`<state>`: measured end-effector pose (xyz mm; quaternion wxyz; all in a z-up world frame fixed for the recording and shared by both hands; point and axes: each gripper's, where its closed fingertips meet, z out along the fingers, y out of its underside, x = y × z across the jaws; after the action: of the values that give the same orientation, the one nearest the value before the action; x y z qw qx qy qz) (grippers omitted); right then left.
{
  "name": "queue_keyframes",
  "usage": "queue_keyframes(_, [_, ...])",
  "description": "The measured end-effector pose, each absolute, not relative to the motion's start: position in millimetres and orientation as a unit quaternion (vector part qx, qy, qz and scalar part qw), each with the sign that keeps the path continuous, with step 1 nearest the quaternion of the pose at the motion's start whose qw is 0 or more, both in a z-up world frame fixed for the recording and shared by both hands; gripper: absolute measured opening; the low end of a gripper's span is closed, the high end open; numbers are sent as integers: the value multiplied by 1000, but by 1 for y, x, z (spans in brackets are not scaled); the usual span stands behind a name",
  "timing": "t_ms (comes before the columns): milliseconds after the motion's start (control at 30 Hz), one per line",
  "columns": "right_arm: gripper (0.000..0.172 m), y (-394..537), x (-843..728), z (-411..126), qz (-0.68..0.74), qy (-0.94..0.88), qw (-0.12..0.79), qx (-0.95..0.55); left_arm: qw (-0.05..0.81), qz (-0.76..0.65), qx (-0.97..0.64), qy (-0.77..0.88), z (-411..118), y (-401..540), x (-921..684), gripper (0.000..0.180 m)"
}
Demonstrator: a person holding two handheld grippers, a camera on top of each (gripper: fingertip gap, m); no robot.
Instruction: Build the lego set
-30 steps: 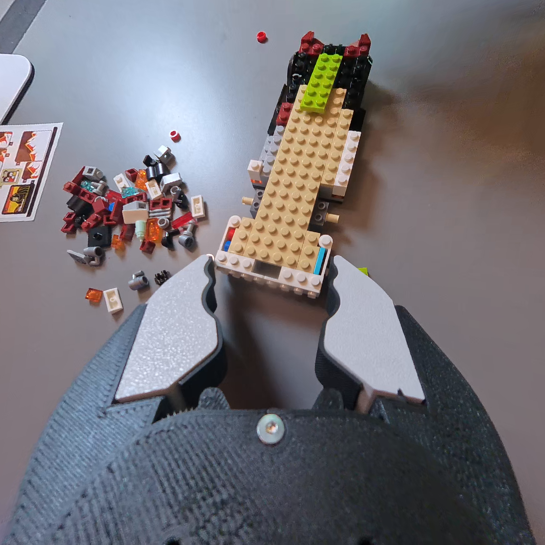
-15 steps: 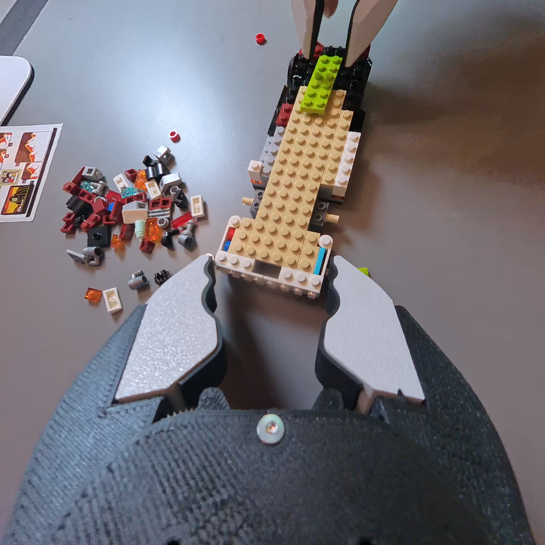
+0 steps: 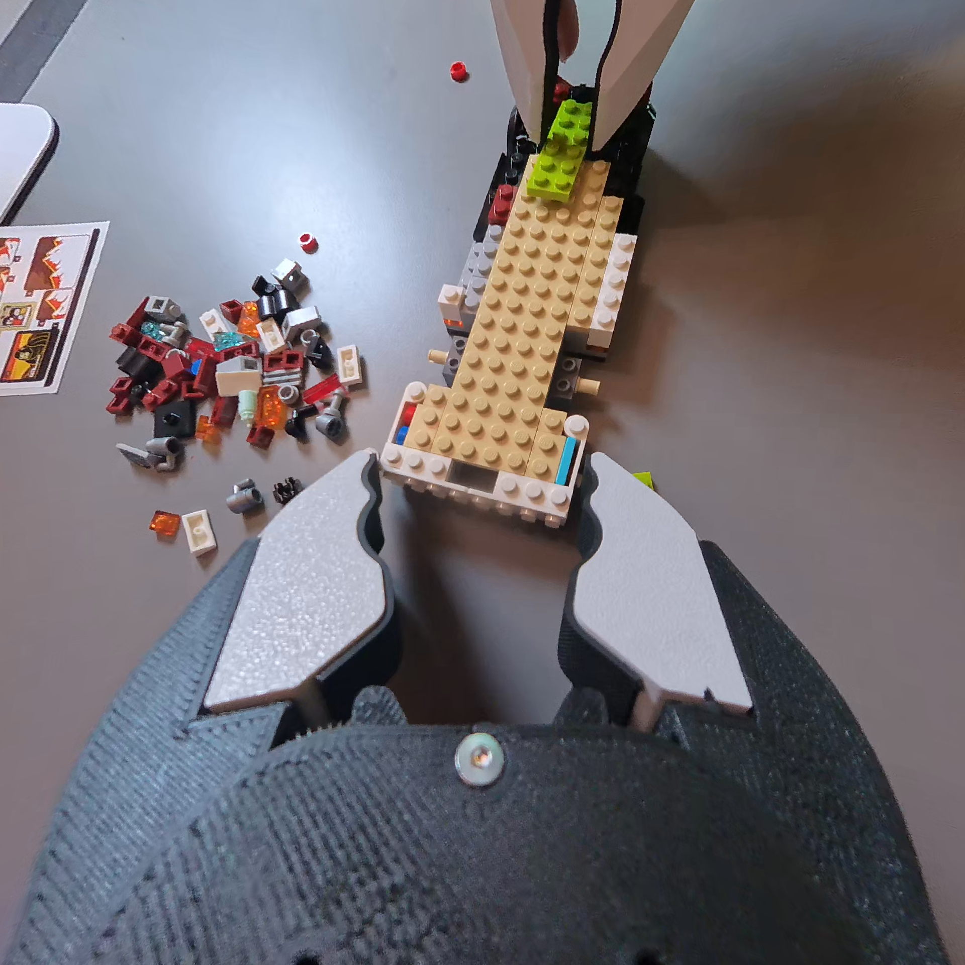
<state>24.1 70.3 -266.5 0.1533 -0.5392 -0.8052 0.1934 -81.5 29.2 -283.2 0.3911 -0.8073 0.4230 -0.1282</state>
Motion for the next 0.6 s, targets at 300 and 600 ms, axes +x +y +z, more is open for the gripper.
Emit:
queue_keyframes(300, [16, 72, 23, -264, 185, -815, 148, -529, 391, -128, -807, 423, -283, 29, -82, 74])
queue_keyframes(600, [16, 76, 22, -266, 180, -815, 148, -530, 391, -128, -806, 425, -283, 28, -82, 73])
